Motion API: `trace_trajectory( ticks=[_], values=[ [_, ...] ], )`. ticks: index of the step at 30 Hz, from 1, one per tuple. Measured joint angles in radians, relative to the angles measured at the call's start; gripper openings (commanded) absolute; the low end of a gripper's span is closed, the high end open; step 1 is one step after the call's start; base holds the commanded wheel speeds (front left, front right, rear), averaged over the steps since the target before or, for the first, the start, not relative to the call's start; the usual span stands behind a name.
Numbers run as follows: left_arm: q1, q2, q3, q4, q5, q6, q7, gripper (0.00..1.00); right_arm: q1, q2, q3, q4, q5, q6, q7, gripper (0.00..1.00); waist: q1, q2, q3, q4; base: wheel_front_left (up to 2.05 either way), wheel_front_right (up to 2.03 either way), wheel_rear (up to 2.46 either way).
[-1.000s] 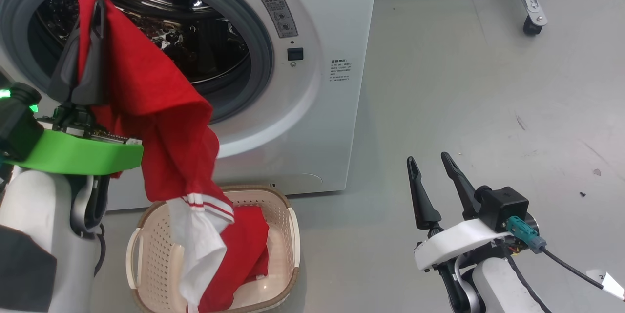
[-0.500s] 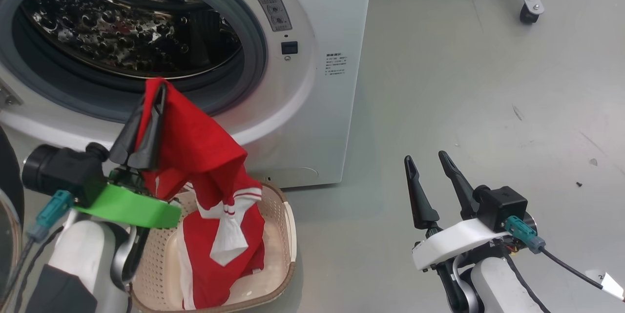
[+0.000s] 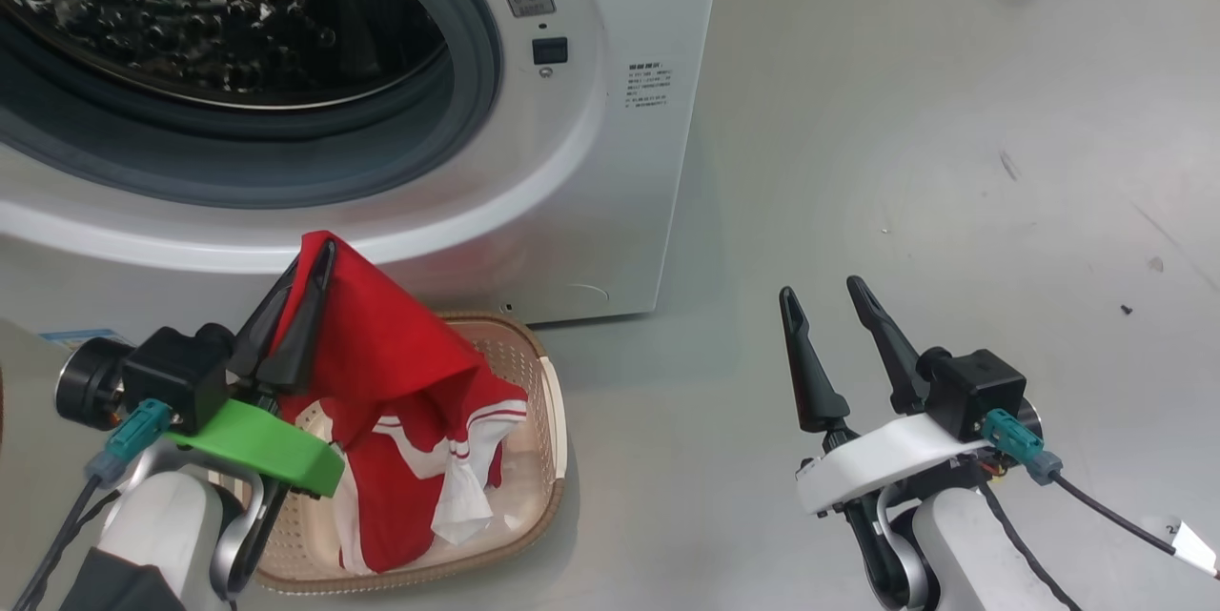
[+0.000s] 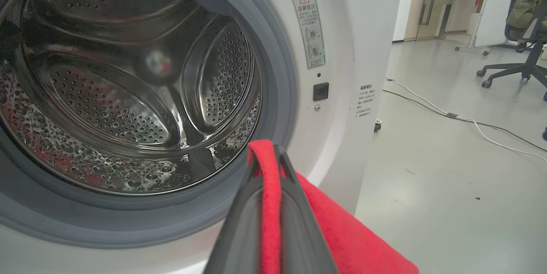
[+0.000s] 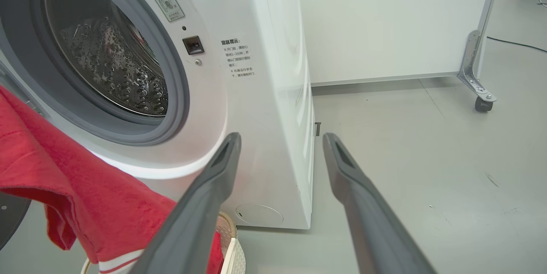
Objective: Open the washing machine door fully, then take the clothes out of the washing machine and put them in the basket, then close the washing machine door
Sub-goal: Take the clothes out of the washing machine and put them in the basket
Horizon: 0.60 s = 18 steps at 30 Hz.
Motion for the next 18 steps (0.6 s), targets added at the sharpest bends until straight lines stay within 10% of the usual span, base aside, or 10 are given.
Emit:
trace_trajectory(
  ticks=[18],
  values=[
    [-0.021,0.037,-0.063,0.128,-0.002,0.000,0.054,0.00,-0.060,0.000,0.018,-0.038,-0.013,-0.019,0.000,1.00,0.0000,0.0000,0.157,-0.040,0.00,0.00,0.00]
  ],
)
